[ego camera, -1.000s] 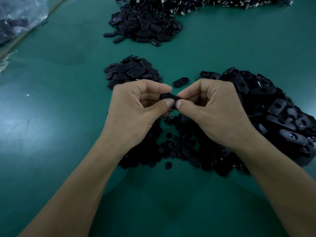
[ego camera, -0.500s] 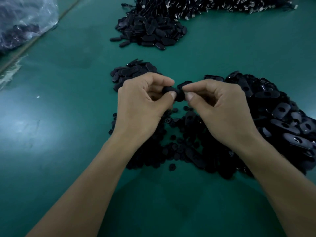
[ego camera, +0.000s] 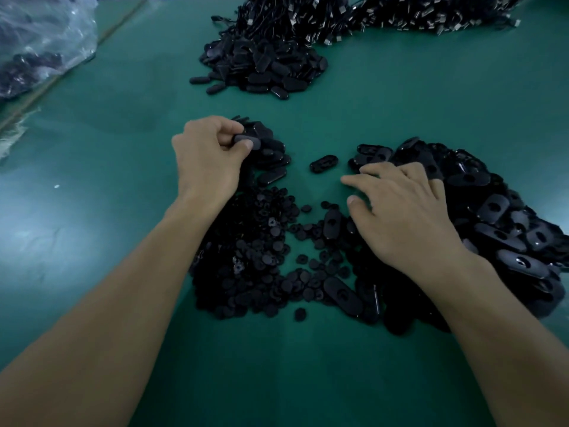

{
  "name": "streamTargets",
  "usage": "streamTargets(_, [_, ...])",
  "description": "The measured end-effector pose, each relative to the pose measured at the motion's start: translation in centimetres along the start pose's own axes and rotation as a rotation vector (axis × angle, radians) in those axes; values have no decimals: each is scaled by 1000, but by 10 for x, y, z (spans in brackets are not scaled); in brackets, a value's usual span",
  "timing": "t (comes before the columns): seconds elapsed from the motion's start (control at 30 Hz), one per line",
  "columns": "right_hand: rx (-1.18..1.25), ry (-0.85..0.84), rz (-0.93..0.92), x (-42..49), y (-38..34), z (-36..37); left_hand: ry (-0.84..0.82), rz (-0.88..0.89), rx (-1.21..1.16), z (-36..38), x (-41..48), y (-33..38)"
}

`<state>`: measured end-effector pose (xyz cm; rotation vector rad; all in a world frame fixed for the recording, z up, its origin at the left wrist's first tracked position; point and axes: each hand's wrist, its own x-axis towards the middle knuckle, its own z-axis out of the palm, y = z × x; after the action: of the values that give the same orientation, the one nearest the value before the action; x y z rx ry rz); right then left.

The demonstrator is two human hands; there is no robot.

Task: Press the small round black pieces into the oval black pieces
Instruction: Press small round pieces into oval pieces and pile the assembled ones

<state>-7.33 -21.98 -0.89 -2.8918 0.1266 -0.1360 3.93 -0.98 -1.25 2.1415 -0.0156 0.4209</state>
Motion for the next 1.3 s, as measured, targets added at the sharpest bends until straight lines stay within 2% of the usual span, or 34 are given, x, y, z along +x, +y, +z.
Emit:
streamTargets(0.23, [82, 112, -4, 0, 3, 2, -31, 68, 235, 1, 0, 1])
streamTargets(0.37, [190, 178, -76, -1, -1, -3, -31, 75, 237, -1, -11, 10])
streamTargets(0.6, [165, 1, -150, -6, -5, -13, -82, 104, -5, -14, -46, 33])
streamTargets(0.73, [205, -9, -160, -5, -4, -12, -97, 128, -102, -17, -61, 33])
streamTargets(0.83, [306, -26, -166, -4, -4, -9, -92, 152, -124, -18, -70, 30])
streamTargets(1.1, [360, -88, -195, -7, -7, -8, -75, 212, -83, -21, -83, 30])
streamTargets(1.3, [236, -166, -214, -8, -12, -10, -77, 191, -68, -18, -85, 26])
